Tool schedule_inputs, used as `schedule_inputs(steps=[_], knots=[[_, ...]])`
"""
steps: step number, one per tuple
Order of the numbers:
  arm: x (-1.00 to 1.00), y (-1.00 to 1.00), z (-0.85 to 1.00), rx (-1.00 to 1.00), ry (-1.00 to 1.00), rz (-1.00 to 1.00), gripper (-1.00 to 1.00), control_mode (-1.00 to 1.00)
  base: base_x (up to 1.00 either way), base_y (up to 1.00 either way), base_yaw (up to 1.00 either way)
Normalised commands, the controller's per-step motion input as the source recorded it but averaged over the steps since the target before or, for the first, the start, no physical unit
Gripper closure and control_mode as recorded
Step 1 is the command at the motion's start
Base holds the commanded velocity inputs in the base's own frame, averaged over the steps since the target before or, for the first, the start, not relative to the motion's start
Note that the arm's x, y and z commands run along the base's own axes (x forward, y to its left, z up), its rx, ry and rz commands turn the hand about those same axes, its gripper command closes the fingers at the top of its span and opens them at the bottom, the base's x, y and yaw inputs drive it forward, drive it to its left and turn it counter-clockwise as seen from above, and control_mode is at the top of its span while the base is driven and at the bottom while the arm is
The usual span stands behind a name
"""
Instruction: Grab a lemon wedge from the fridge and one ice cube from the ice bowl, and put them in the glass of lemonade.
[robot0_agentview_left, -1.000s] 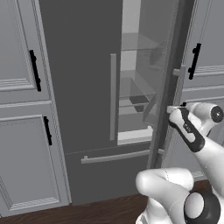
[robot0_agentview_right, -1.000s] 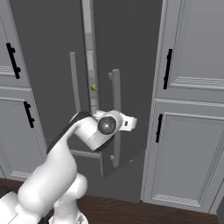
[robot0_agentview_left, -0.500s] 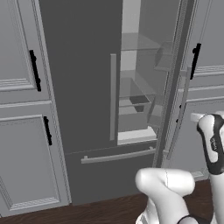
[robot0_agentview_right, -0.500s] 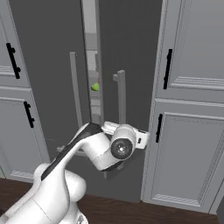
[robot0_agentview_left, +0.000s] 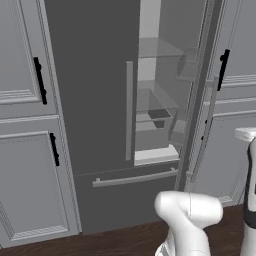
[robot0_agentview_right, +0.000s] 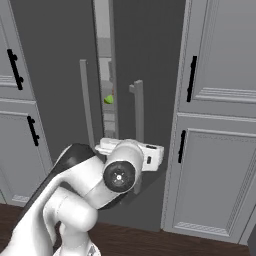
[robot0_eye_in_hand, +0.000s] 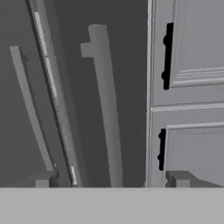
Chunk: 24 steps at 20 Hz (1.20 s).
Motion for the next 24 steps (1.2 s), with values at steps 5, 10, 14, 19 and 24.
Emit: schedule_inputs(steps=[5,10,14,19,24], knots=[[-0.14,1.00,0.70,-0.47,0.30,0.05,-1.00,-1.00,0.00,0.00,0.00],[0.27,1.00,0.15,-0.63,0.30,-0.05,-1.00,-1.00,0.00,0.00,0.00],[0.85,1.00,-0.27,-0.65,0.21,-0.23,-1.00,-1.00,0.00,0.00,0.00],[1.00,0.45,-0.23,-0.29,0.04,-0.19,-1.00,-1.00,0.00,0.00,0.00],[0.97,0.06,0.00,-0.22,0.27,-0.09,-1.00,-1.00,0.00,0.00,0.00]])
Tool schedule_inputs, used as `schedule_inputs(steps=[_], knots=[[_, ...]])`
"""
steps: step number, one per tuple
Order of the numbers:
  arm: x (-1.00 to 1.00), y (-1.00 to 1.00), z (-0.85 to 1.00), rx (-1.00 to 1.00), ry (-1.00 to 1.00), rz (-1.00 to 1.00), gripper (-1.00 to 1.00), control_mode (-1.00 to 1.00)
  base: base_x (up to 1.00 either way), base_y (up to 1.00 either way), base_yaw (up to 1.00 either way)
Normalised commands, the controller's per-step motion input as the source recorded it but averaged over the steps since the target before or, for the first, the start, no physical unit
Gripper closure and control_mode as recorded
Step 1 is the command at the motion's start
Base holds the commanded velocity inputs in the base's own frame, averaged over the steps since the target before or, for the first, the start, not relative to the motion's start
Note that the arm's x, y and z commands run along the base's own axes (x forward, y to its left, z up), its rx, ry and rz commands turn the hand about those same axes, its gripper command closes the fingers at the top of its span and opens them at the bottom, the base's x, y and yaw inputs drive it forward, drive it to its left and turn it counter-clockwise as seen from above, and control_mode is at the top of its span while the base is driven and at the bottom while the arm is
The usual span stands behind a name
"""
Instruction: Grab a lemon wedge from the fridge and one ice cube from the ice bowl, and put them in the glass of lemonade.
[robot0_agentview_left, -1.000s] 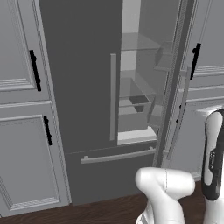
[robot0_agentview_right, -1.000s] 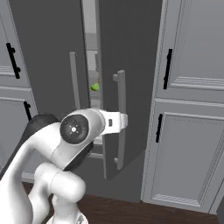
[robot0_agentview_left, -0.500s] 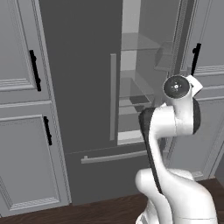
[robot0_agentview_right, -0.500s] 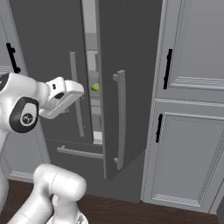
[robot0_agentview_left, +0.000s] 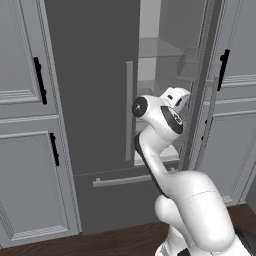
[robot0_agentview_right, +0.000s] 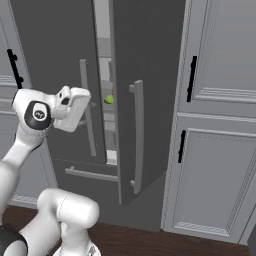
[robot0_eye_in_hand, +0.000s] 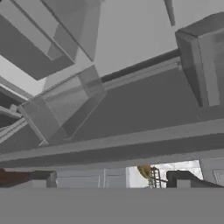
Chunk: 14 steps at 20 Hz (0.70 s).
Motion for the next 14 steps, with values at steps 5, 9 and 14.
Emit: schedule_inputs(steps=[5,9,14], knots=[[0.46,0.00,-0.08,-0.11,0.28,-0.06,-1.00,-1.00,0.00,0.00,0.00],[0.08,-0.09,-0.55,0.00,-0.01,-0.09,-1.00,-1.00,0.00,0.00,0.00],[0.20,-0.25,-0.14,-0.01,-0.01,-0.10,-1.00,-1.00,0.00,0.00,0.00]])
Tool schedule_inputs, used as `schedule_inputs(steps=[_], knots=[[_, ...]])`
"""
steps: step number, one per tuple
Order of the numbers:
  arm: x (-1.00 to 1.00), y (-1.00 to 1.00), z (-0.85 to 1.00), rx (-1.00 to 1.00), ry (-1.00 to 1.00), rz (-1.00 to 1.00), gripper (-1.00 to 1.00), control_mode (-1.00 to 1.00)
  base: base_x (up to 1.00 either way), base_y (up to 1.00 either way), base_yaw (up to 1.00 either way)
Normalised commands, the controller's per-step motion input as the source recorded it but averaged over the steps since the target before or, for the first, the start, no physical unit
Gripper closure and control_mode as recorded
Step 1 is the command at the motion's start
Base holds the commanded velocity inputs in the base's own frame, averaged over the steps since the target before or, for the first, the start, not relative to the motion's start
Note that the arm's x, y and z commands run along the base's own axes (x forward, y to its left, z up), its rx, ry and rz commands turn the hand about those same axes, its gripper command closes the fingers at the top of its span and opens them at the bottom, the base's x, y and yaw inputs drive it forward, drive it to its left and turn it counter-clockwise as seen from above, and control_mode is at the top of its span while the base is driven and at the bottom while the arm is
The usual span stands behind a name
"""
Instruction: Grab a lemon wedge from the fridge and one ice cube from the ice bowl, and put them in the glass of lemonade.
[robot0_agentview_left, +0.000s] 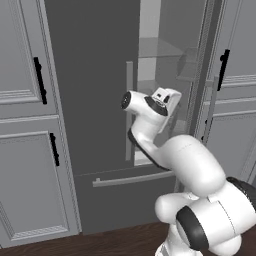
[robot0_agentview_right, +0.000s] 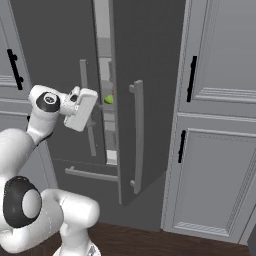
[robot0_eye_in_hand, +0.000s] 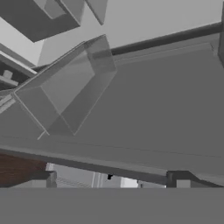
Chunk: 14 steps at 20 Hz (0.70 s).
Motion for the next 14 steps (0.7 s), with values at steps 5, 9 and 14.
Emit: schedule_inputs(steps=[5,9,14], knots=[[0.21,-0.51,0.00,-0.01,0.00,-0.09,-1.00,-1.00,0.00,0.00,0.00],[0.06,-0.46,0.00,-0.01,0.00,-0.11,-1.00,-1.00,0.00,0.00,0.00],[0.00,-0.55,0.00,-0.01,0.00,-0.12,-1.00,-1.00,0.00,0.00,0.00]])
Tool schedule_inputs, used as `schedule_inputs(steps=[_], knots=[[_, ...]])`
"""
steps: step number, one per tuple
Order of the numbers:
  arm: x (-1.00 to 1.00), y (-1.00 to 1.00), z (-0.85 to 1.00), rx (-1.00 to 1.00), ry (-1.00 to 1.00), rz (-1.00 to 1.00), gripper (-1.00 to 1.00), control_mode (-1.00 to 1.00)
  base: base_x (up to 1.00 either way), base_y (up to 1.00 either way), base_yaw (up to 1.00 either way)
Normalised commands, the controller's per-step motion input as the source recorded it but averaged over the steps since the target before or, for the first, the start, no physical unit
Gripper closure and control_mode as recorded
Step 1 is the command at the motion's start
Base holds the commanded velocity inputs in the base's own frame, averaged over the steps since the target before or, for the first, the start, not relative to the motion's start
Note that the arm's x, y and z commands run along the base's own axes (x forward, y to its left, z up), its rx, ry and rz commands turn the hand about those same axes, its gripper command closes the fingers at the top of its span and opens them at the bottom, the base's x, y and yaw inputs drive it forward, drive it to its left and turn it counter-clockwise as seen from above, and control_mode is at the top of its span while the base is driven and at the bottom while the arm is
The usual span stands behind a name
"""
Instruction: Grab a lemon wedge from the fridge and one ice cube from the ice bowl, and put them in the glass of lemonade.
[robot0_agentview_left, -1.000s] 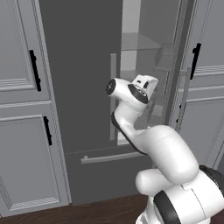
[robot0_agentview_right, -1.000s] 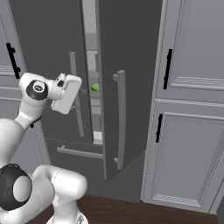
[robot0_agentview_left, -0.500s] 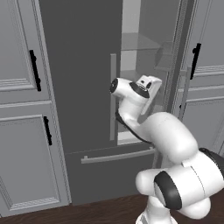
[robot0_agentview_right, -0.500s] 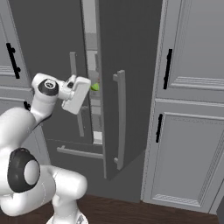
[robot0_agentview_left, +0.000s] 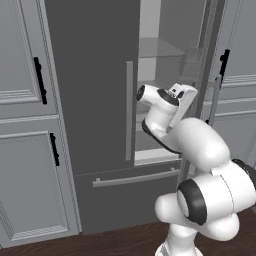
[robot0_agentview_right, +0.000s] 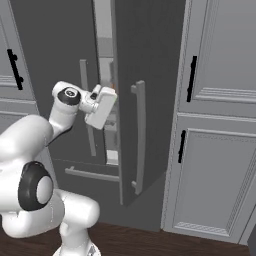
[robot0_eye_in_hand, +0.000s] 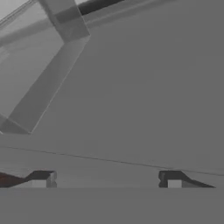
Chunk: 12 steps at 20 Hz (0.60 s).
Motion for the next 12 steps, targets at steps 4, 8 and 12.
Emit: schedule_inputs(steps=[4,8,12], knots=[[0.00,-0.62,0.00,-0.01,0.00,-0.08,-1.00,-1.00,0.00,0.00,0.00],[-0.05,-0.78,0.00,-0.01,0.00,-0.11,-1.00,-1.00,0.00,0.00,0.00],[-0.16,-0.98,0.00,0.00,0.00,-0.16,-1.00,-1.00,0.00,0.00,0.00]])
